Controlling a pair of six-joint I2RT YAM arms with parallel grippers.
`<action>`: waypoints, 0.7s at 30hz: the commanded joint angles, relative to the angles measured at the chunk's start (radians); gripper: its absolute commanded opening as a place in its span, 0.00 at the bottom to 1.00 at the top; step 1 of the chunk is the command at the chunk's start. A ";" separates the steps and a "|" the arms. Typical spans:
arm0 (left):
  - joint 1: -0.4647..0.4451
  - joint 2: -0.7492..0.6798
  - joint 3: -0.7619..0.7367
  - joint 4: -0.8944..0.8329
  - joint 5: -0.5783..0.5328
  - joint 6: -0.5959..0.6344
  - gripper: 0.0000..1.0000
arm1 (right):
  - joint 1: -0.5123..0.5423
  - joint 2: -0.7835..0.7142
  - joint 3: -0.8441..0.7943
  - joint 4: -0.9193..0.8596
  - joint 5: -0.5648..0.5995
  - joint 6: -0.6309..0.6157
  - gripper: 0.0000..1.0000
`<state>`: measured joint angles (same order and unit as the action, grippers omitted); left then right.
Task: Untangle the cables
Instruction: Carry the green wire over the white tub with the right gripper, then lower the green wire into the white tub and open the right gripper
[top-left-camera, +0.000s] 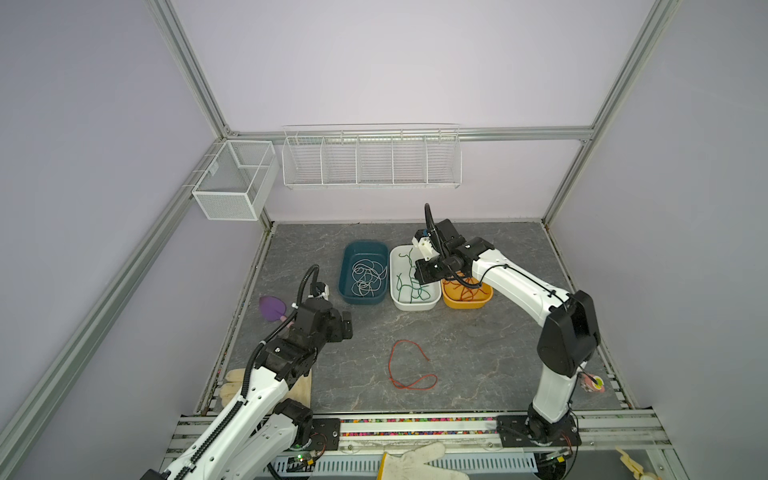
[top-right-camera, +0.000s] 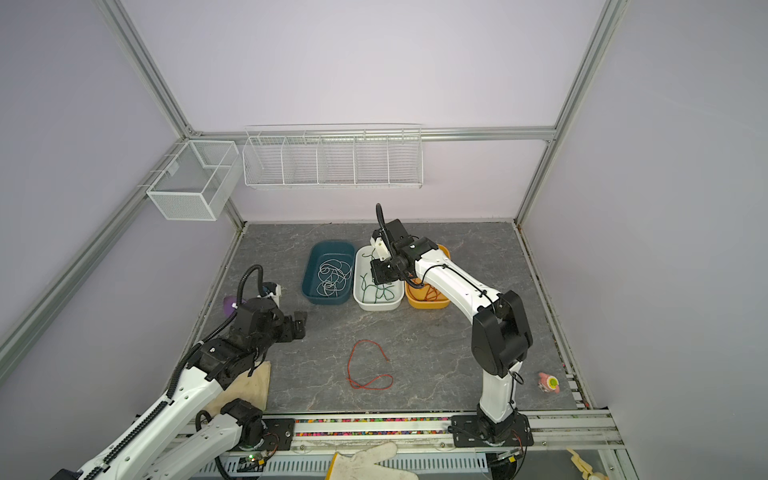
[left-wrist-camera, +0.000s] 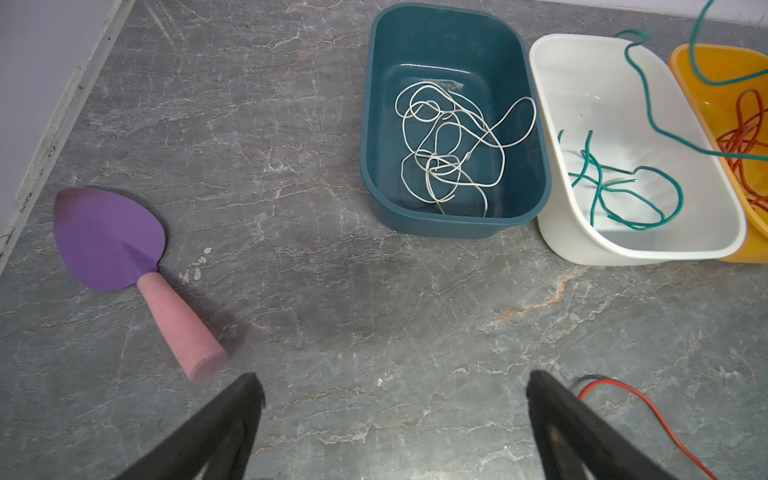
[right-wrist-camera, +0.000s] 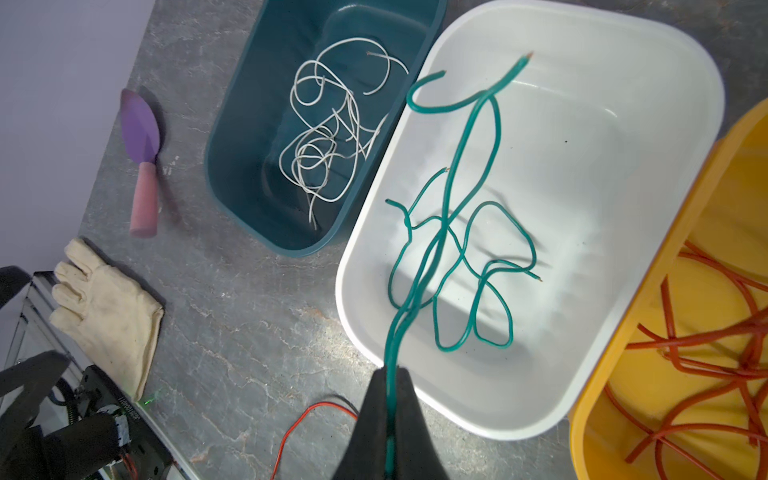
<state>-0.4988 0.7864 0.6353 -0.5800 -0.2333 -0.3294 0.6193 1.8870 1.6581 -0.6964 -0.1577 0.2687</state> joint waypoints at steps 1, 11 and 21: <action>-0.005 -0.003 -0.008 0.006 0.009 -0.001 0.99 | -0.009 0.052 0.037 0.004 0.001 -0.009 0.07; -0.005 -0.009 -0.013 0.011 0.012 0.001 0.99 | -0.026 0.152 0.051 0.046 0.032 -0.003 0.07; -0.005 -0.010 -0.014 0.012 0.011 0.000 0.99 | -0.029 0.173 0.048 0.050 0.024 -0.010 0.07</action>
<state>-0.4988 0.7853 0.6346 -0.5739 -0.2298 -0.3294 0.5941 2.0449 1.6928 -0.6552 -0.1284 0.2687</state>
